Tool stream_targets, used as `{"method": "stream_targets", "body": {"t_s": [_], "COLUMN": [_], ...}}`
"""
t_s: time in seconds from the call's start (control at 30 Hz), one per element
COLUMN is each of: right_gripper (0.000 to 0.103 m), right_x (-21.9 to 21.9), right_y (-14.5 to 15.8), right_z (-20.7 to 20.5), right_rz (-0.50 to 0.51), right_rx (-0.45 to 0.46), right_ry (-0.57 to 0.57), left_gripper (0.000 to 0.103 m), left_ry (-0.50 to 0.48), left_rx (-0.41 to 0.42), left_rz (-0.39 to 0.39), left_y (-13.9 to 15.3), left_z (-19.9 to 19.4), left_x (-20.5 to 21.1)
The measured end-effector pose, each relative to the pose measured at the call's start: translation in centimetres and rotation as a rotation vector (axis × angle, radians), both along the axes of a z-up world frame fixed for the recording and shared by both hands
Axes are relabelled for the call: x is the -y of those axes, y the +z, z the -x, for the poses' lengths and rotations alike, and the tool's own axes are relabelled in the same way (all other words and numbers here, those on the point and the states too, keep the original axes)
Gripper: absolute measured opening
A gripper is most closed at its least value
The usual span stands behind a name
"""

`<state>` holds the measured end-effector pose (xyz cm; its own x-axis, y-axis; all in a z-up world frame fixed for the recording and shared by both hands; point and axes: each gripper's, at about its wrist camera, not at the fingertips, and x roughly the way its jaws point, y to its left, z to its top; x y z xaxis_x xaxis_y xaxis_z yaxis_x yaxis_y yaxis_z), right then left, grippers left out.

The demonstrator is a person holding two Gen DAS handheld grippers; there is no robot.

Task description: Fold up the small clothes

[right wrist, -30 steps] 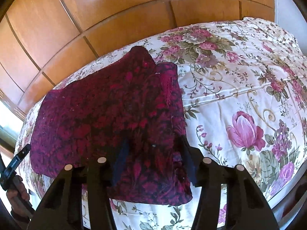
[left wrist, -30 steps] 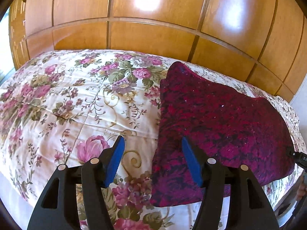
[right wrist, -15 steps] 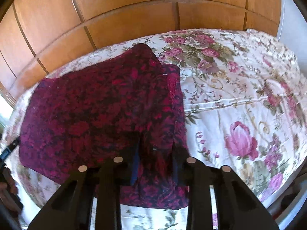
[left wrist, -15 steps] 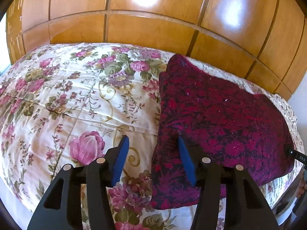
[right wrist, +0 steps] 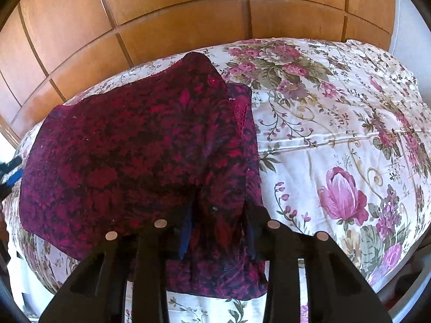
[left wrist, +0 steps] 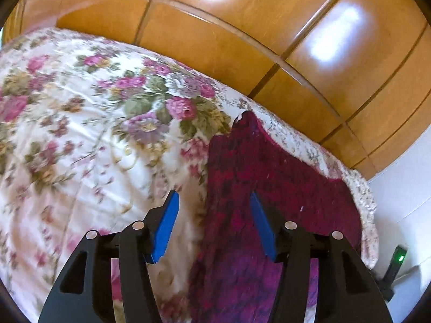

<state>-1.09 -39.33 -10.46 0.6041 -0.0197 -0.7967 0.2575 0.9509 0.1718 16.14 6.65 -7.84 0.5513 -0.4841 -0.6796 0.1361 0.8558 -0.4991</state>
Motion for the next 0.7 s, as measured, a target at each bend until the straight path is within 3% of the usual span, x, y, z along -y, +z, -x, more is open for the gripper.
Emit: {"method": "stream_targets", "body": {"t_s": [0.13,0.2,0.27,0.37,0.47,0.53,0.6,0.67,0.7], "right_gripper": [0.036,0.037,0.037,0.037,0.038,0.038,0.039,0.046,0.059], "right_x": [0.2,0.3,0.2,0.3,0.6,0.9,1.3,1.7,1.9], "right_y": [-0.1,-0.1,-0.2,-0.3,-0.5,-0.6,-0.7,-0.8,-0.7], "right_z": [0.1,0.1,0.2,0.2,0.2,0.2,0.3,0.3,0.3], "right_rz": [-0.017,-0.023,-0.020,-0.028,-0.049,-0.064,-0.090,-0.124,-0.142], "right_rx": [0.006,0.010,0.015,0.021,0.026,0.030,0.033,0.040,0.046], "right_ry": [-0.004,-0.006,-0.005,-0.004,-0.002,0.002,0.000,-0.002,-0.004], "left_gripper": [0.051,0.027,0.016,0.016,0.017,0.025,0.043,0.044,0.044], "left_ry": [-0.039,-0.060,-0.043,-0.012,0.010,0.026,0.052,0.073,0.090], "left_rx": [-0.055,-0.081,-0.072,-0.078,-0.101,-0.097,-0.073,-0.033,-0.001], "left_rz": [0.049,0.039,-0.001,-0.072,-0.058,-0.080,-0.133,-0.149,-0.162], "left_y": [-0.6,-1.1,-1.4,-2.4,-3.8,-3.3,-2.3,-1.0,0.0], "left_z": [-2.3,-3.4,-3.9,-4.7,-5.1,-4.8,-4.1,-3.2,-2.3], "left_x": [1.2,2.1,2.8,3.5,3.4,3.3,3.2,3.0,2.9]}}
